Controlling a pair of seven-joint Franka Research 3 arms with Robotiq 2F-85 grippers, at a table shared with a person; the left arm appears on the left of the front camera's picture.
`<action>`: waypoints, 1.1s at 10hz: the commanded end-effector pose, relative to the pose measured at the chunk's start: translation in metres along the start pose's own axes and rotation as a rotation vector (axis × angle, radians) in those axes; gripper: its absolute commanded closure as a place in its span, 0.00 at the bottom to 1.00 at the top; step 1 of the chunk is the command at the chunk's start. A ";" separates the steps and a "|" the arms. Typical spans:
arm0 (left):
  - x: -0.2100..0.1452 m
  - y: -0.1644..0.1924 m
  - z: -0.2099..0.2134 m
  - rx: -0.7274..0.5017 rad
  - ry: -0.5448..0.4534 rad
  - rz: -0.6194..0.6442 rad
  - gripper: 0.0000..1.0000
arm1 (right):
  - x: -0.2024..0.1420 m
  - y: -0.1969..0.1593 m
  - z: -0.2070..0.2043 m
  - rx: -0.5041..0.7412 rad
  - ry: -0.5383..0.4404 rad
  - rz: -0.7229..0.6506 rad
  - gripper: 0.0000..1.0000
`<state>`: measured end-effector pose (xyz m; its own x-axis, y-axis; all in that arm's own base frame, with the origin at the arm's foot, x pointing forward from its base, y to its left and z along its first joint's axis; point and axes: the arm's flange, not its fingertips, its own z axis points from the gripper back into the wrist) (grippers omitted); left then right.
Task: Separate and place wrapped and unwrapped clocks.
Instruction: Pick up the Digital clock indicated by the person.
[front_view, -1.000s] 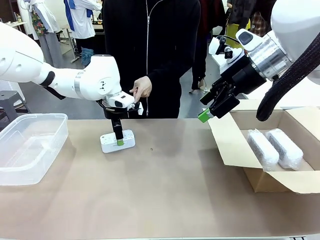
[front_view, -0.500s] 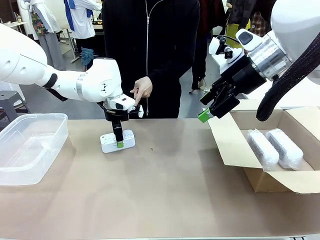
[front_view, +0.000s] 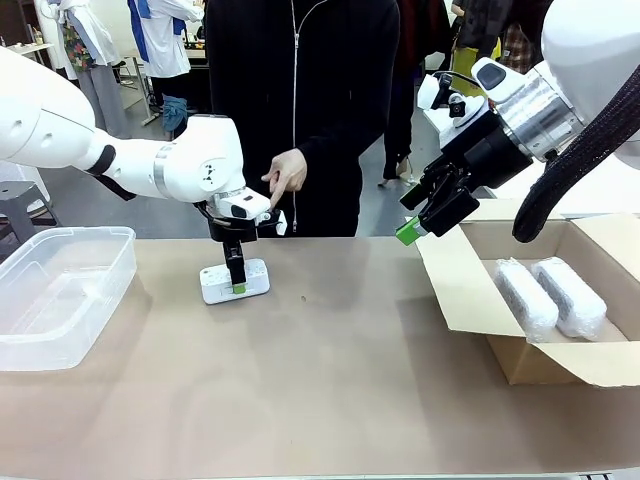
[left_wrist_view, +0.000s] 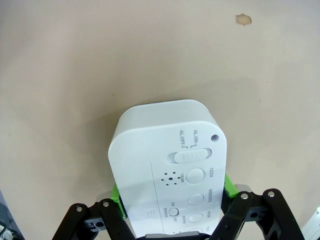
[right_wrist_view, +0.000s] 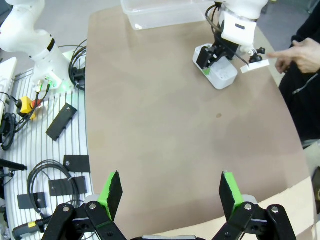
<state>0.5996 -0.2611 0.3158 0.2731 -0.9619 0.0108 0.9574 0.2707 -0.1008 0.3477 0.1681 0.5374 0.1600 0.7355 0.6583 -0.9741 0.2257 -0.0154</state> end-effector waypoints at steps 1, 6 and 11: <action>-0.005 -0.006 0.014 0.011 -0.022 0.007 0.46 | 0.001 -0.003 0.000 0.018 -0.011 0.013 0.00; -0.046 -0.107 0.127 0.035 -0.129 -0.004 0.67 | 0.001 -0.003 0.000 0.018 -0.011 0.013 0.00; -0.065 -0.195 0.196 0.200 -0.088 0.001 0.67 | 0.001 -0.003 0.000 0.018 -0.011 0.013 0.00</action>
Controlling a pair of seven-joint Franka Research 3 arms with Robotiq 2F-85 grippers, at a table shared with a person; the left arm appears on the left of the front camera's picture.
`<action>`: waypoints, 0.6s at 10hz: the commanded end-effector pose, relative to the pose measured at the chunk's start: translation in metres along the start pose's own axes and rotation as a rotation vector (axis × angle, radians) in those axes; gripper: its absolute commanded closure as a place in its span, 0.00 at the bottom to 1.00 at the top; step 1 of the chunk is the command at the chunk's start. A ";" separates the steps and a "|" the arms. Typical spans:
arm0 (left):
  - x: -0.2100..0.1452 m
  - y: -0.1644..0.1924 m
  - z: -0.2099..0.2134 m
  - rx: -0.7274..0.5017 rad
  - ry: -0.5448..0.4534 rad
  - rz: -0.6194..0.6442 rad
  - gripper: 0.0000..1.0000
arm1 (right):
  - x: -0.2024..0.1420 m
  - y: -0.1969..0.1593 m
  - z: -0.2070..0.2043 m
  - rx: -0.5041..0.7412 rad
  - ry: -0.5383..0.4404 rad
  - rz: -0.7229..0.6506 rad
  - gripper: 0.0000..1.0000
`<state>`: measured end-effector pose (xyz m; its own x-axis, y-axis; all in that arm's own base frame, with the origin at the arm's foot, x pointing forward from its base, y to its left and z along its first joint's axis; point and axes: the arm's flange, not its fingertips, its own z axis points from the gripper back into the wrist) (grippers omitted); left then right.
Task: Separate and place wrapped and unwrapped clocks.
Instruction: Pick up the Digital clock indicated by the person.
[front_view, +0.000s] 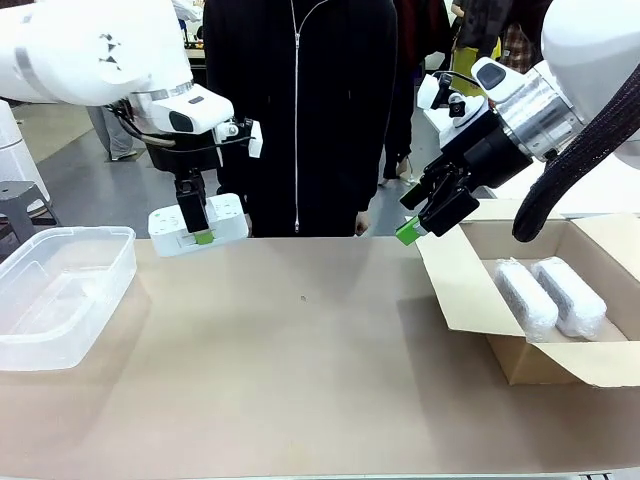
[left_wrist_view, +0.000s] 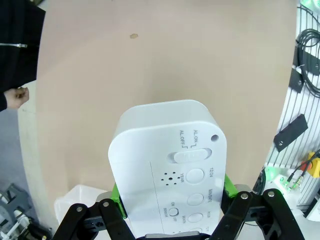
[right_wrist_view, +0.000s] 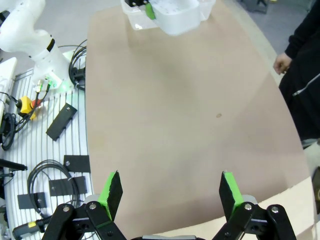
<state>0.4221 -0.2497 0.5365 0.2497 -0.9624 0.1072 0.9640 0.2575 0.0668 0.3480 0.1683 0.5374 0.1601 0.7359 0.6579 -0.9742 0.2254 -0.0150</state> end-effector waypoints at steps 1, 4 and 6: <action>-0.012 -0.010 -0.003 0.044 -0.018 0.014 0.67 | 0.000 -0.003 0.000 0.017 -0.012 0.013 0.00; -0.004 -0.008 0.004 0.012 -0.005 -0.001 0.67 | 0.000 -0.003 0.000 0.017 -0.012 0.013 0.00; -0.004 -0.008 0.004 0.012 -0.005 -0.001 0.67 | 0.000 -0.003 0.000 0.017 -0.012 0.013 0.00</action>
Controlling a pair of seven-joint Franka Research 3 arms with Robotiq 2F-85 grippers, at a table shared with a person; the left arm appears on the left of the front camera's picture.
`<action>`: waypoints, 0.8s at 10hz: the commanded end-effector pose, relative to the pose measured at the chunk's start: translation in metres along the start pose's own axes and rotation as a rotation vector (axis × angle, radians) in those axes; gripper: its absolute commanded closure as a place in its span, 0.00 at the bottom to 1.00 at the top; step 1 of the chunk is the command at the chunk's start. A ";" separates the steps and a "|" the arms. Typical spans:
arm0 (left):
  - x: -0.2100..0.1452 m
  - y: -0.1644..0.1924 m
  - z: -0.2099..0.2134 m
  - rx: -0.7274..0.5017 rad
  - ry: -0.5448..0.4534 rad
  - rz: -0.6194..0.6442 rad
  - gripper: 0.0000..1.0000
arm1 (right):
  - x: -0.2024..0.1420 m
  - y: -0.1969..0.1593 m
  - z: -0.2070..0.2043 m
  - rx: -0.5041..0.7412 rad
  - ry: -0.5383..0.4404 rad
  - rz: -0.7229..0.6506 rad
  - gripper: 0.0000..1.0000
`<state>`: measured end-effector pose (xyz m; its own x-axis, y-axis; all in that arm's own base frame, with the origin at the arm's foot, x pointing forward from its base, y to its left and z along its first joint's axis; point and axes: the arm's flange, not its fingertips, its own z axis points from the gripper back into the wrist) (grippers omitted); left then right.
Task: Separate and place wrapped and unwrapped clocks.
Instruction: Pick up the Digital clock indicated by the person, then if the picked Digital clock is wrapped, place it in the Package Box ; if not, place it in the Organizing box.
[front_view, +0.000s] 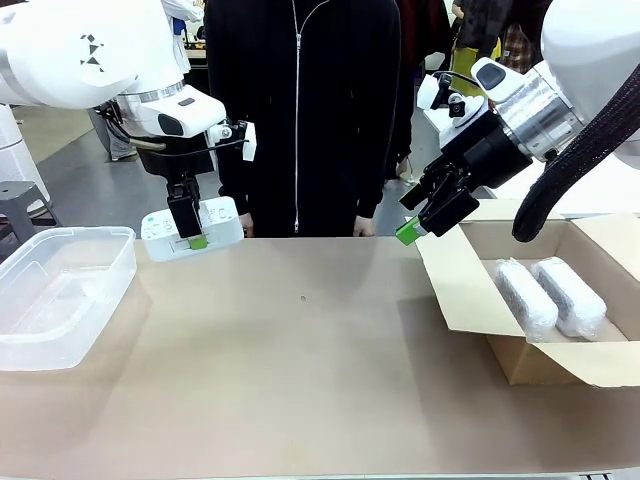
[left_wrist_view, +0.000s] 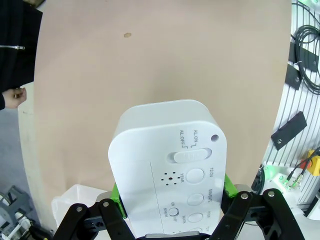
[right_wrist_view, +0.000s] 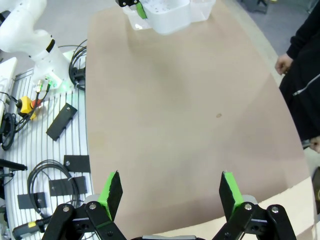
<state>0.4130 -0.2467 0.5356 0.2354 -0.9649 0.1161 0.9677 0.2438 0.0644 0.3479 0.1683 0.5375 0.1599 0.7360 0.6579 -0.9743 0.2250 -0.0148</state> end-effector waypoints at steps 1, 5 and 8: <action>0.001 0.000 0.004 0.016 0.005 0.012 0.67 | 0.000 -0.003 0.000 0.017 -0.012 0.013 0.00; 0.001 0.000 0.004 0.016 0.005 0.012 0.67 | 0.000 -0.003 0.000 0.017 -0.012 0.013 0.00; 0.001 0.000 0.004 0.016 0.005 0.012 0.67 | 0.000 -0.003 0.000 0.017 -0.012 0.013 0.00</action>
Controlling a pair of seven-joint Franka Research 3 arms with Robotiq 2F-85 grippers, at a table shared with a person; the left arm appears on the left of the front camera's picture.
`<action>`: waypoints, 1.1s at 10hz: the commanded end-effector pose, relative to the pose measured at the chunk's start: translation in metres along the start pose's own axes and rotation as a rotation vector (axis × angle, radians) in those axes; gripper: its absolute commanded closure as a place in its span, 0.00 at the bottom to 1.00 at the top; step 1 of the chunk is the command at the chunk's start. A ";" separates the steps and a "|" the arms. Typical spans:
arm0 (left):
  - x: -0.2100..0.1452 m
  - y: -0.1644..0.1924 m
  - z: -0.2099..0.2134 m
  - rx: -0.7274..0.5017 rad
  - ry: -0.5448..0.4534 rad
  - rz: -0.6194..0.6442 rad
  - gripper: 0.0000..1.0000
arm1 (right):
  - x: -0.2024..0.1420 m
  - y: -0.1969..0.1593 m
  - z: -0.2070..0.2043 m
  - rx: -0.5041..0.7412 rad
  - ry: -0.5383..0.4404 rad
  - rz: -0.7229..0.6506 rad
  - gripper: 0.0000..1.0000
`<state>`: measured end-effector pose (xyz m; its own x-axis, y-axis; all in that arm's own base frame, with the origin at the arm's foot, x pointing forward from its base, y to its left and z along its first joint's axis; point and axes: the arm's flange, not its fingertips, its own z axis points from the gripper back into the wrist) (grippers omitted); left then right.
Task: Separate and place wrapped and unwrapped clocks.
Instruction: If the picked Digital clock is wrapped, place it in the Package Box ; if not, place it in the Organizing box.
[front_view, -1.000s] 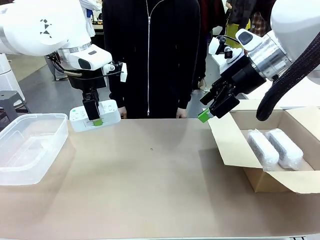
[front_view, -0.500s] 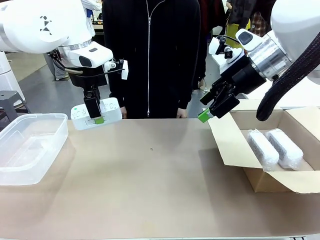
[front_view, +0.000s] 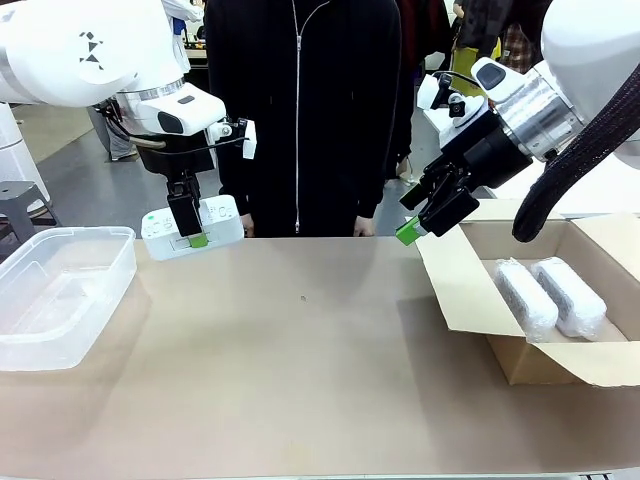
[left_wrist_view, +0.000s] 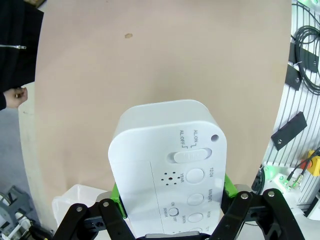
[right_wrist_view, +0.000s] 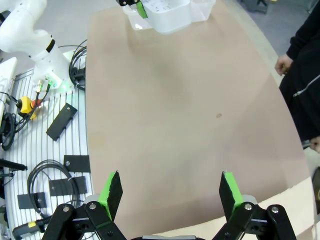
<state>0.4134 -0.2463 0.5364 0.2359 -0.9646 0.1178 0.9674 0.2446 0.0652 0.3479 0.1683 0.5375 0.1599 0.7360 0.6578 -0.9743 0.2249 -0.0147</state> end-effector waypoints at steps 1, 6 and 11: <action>0.001 0.000 0.003 0.015 0.006 0.012 0.67 | 0.000 -0.003 0.000 0.017 -0.012 0.013 0.00; 0.000 0.000 0.000 0.000 0.000 0.000 0.21 | 0.000 -0.003 0.000 0.017 -0.012 0.013 0.00; -0.202 0.024 -0.024 -0.067 -0.125 0.743 0.21 | 0.000 -0.003 0.000 0.017 -0.012 0.013 0.00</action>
<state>0.4027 -0.0721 0.4999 0.7612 -0.6320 0.1456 0.6476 0.7531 -0.1165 0.3481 0.1677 0.5376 0.1611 0.7358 0.6578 -0.9740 0.2261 -0.0144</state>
